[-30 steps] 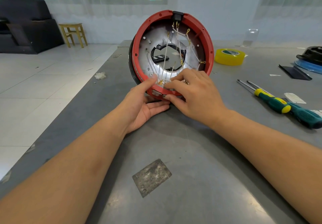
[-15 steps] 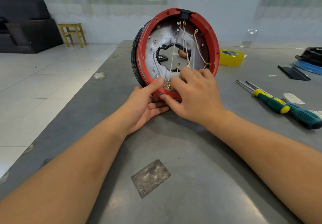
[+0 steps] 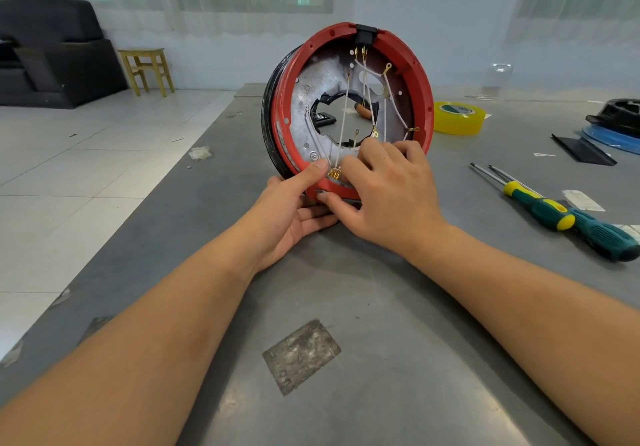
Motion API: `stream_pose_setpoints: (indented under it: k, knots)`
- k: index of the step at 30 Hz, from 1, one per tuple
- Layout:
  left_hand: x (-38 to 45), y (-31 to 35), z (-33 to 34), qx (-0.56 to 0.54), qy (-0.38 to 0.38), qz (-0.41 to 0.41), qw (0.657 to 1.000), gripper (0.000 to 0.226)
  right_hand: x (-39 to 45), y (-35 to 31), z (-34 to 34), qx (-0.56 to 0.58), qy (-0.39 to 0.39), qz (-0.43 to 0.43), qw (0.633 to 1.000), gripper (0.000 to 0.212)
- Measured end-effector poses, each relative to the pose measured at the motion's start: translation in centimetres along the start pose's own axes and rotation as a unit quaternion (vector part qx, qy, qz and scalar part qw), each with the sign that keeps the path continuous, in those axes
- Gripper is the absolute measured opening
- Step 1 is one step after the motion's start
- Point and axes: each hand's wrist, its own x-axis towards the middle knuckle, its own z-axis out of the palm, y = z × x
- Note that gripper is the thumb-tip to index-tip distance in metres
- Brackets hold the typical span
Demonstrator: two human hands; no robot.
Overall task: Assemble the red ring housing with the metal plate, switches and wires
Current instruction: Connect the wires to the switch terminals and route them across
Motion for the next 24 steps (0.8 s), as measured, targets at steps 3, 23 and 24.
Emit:
stream_pose_setpoints:
  k: [3,23,24]
  knots:
    - [0.1,-0.1,0.0,-0.005,0.006,0.004,1.000,0.071,-0.1,-0.1,0.0,0.001,0.004,0.013,1.000,0.044]
    - [0.3,0.1,-1.6,-0.131,0.061,0.034,0.989,0.054,-0.6,3.4,0.3,0.516,-0.041,0.437,0.735,0.093]
    - [0.3,0.1,-1.6,-0.130,0.064,0.038,0.989,0.055,-0.6,3.3,0.3,0.567,-0.056,0.450,0.688,0.086]
